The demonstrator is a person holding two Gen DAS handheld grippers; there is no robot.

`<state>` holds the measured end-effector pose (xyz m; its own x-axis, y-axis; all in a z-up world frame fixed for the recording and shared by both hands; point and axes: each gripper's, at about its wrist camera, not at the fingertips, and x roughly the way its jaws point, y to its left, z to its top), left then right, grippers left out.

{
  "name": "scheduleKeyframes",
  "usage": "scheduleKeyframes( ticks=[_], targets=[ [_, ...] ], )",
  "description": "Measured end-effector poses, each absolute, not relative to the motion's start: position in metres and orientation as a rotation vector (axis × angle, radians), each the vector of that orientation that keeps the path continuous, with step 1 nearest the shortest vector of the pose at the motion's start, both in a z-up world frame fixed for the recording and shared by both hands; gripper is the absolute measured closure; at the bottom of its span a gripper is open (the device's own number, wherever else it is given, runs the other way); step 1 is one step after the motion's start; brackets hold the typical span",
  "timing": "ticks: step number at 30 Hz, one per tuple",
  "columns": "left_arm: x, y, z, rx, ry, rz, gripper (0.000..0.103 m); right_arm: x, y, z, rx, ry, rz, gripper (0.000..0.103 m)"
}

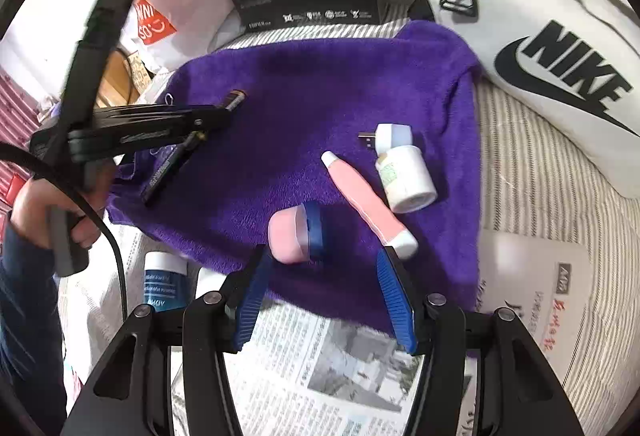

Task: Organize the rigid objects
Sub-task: 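Set the bottle beside the box and the jar beside the tube, open both tools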

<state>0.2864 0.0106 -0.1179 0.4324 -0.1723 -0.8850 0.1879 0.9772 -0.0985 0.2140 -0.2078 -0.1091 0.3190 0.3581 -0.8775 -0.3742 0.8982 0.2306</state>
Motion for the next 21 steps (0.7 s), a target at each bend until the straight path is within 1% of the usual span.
scheduleKeyframes(
  ticks=[10,12,13,14,15,16,17,21],
  targets=[
    [0.285,-0.003,-0.119,0.096,1.084,-0.189,0.08,0.2,-0.23,-0.095,0.023,1.116,0.446,0.048],
    [0.282,-0.005,-0.119,0.109,1.082,-0.187,0.078,0.198,-0.233,-0.093,0.022,1.108,0.443,0.048],
    [0.28,-0.006,-0.119,0.112,1.082,-0.19,0.074,0.197,-0.234,-0.092,0.02,1.106,0.441,0.048],
    [0.278,-0.007,-0.119,0.114,1.084,-0.196,0.066,0.195,-0.236,-0.09,0.019,1.107,0.437,0.049],
    [0.276,-0.008,-0.119,0.113,1.091,-0.202,0.061,0.195,-0.236,-0.089,0.018,1.109,0.435,0.048],
    [0.273,-0.01,-0.12,0.112,1.097,-0.206,0.052,0.192,-0.237,-0.089,0.019,1.109,0.432,0.049],
    [0.271,-0.011,-0.12,0.117,1.101,-0.203,0.05,0.189,-0.238,-0.089,0.019,1.11,0.427,0.048],
    [0.261,-0.012,-0.116,0.112,1.103,-0.178,0.05,0.174,-0.245,-0.087,0.037,1.112,0.419,0.048]
  ],
)
